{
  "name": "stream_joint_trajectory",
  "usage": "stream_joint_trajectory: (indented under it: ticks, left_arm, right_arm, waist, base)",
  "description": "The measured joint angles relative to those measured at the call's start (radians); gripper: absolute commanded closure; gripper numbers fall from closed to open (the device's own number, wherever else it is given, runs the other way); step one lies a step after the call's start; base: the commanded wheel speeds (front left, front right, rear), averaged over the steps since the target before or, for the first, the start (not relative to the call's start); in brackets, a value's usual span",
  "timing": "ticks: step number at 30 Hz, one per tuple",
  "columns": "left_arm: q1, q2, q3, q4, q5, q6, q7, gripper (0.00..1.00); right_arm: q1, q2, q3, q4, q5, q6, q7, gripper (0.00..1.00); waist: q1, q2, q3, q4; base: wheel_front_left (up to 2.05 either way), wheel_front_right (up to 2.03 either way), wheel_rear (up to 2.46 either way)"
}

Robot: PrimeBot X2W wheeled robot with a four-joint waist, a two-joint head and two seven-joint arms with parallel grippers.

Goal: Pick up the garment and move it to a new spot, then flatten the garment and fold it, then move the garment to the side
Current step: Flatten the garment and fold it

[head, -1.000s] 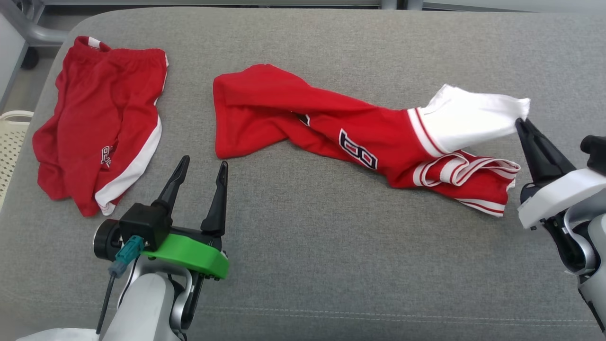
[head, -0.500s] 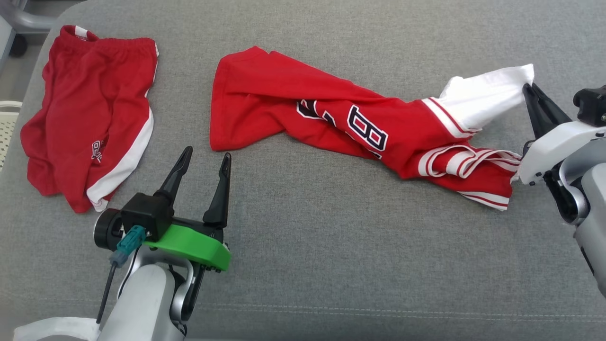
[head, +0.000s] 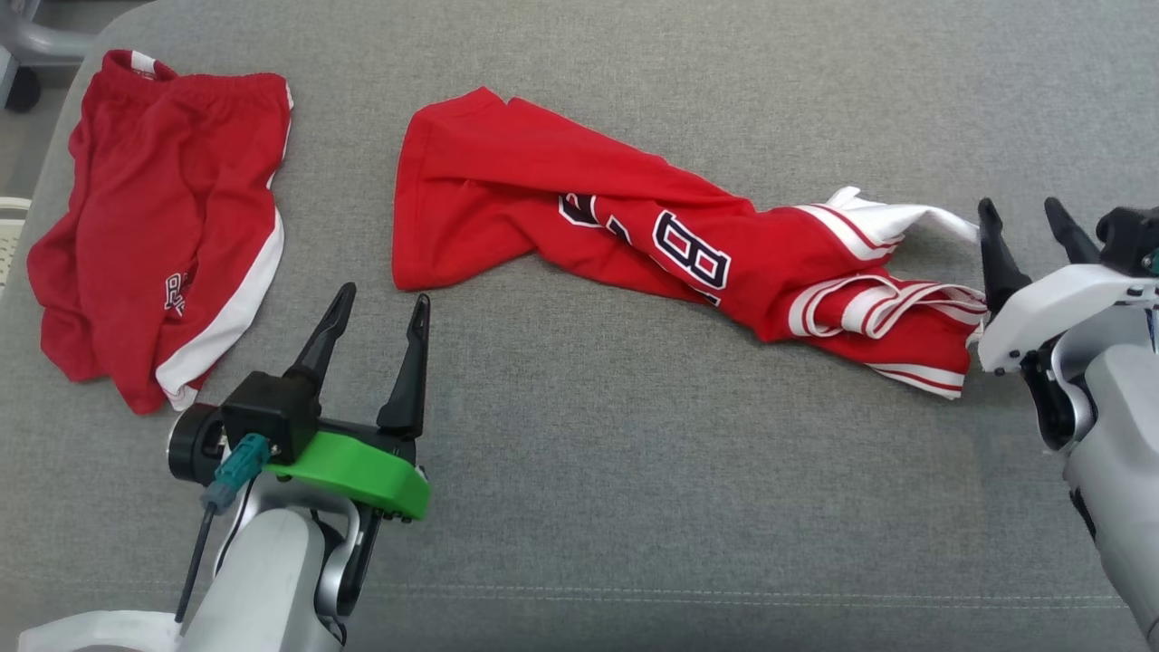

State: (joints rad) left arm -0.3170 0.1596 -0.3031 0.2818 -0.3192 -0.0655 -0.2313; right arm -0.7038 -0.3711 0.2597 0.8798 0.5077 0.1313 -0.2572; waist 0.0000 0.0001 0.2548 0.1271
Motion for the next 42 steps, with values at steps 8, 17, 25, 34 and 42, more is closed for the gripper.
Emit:
stream_joint_trajectory:
  ticks: [8, 17, 25, 34, 42]
  left_arm:
    - [0.026, 0.026, 0.020, -0.007, -0.004, 0.023, 0.000, 0.00]
    - [0.085, 0.045, 0.035, -0.026, -0.015, 0.049, 0.002, 0.00]
    - [0.142, 0.055, 0.040, -0.055, -0.023, 0.074, 0.010, 0.00]
    - [0.188, 0.071, 0.039, -0.085, -0.030, 0.092, 0.016, 0.00]
    - [0.207, 0.081, 0.043, -0.111, -0.033, 0.110, 0.027, 0.00]
  right_arm:
    - [0.152, 0.055, -0.160, -0.175, -0.065, 0.000, -0.004, 0.00]
    - [0.399, 0.191, -0.290, -0.450, -0.171, 0.000, -0.004, 0.00]
    - [0.559, 0.268, -0.311, -0.608, -0.239, 0.000, -0.004, 0.00]
    - [0.701, 0.309, -0.304, -0.772, -0.283, 0.000, 0.036, 0.00]
    - [0.789, 0.320, -0.279, -0.884, -0.295, 0.000, 0.080, 0.00]
  waist:
    - [0.0000, 0.0000, -0.032, -0.030]
    - [0.0000, 0.0000, -0.101, -0.053]
    - [0.0000, 0.0000, -0.157, -0.058]
    - [0.0000, 0.0000, -0.213, -0.059]
    - [-0.0001, 0.0000, -0.231, -0.069]
  base:
    - [0.00, 0.00, 0.00]
    - [0.00, 0.00, 0.00]
    - [0.00, 0.00, 0.00]
    - [0.00, 0.00, 0.00]
    - [0.00, 0.00, 0.00]
